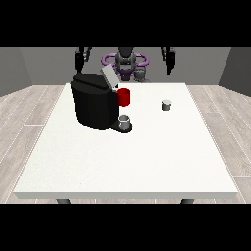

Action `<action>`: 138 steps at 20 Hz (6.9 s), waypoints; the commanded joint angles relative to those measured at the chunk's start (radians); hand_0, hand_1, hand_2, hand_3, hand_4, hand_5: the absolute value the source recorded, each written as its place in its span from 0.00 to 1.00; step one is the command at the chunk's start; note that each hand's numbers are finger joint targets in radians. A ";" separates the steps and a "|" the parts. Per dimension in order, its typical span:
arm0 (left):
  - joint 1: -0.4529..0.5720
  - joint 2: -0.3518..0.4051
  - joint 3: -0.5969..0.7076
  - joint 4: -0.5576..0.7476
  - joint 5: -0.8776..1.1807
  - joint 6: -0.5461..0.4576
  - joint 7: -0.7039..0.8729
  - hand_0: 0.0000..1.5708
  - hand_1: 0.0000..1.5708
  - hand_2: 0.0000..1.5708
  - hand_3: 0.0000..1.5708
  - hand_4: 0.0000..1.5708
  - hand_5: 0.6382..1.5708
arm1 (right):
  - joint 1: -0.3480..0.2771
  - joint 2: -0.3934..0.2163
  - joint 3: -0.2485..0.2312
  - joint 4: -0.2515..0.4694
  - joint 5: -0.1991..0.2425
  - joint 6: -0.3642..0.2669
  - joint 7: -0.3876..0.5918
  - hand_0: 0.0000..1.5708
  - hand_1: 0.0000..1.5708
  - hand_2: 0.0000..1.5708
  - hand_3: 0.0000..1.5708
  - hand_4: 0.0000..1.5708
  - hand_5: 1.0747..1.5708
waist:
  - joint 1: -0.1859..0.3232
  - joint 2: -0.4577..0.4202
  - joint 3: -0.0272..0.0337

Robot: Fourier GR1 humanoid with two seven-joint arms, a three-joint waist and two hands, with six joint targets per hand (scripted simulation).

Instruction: Insert the coffee pod into the coffee machine and close the lid

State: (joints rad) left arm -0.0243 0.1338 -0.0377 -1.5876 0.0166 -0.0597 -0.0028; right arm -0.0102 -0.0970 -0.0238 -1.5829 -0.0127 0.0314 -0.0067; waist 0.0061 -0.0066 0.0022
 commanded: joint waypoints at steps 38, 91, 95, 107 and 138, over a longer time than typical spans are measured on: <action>-0.458 0.385 0.067 0.649 -0.496 -0.153 -0.200 0.00 0.00 0.19 0.00 0.00 1.00 | -0.208 0.096 0.100 0.162 0.192 -0.243 0.004 0.00 0.00 0.00 0.00 0.00 1.00 | -0.151 0.248 -0.0023; -0.832 0.166 -0.003 0.797 -0.792 -0.328 -0.123 0.89 0.89 0.89 0.85 0.38 1.00 | -0.226 0.057 -0.003 0.417 0.171 -0.182 -0.053 0.00 0.00 0.00 0.00 0.00 1.00 | -0.136 0.015 -0.0018; -0.917 0.188 0.063 0.803 -0.742 -0.366 -0.135 0.88 0.88 0.89 0.88 0.33 1.00 | -0.281 0.053 -0.008 0.404 0.199 -0.234 -0.039 0.00 0.00 0.00 0.00 0.00 1.00 | -0.152 0.067 -0.0020; -1.097 0.267 0.143 0.855 -0.735 -0.378 -0.052 0.77 0.77 0.81 0.80 0.31 1.00 | -0.325 0.056 -0.005 0.322 0.177 -0.217 -0.002 0.00 0.00 0.00 0.00 0.11 1.00 | -0.262 0.160 -0.0022; -1.249 0.336 0.170 0.966 -0.781 -0.335 -0.087 0.77 0.77 0.80 0.76 0.26 1.00 | -0.473 0.009 -0.021 0.281 0.176 -0.196 0.037 0.00 0.00 0.00 0.00 0.00 1.00 | -0.342 0.342 -0.0022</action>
State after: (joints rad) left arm -1.2538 0.4429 0.1256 -0.6394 -0.7522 -0.4164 -0.0798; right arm -0.4635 -0.0821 -0.0556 -1.2757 0.1593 -0.1731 0.0064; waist -0.3105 0.3123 -0.0001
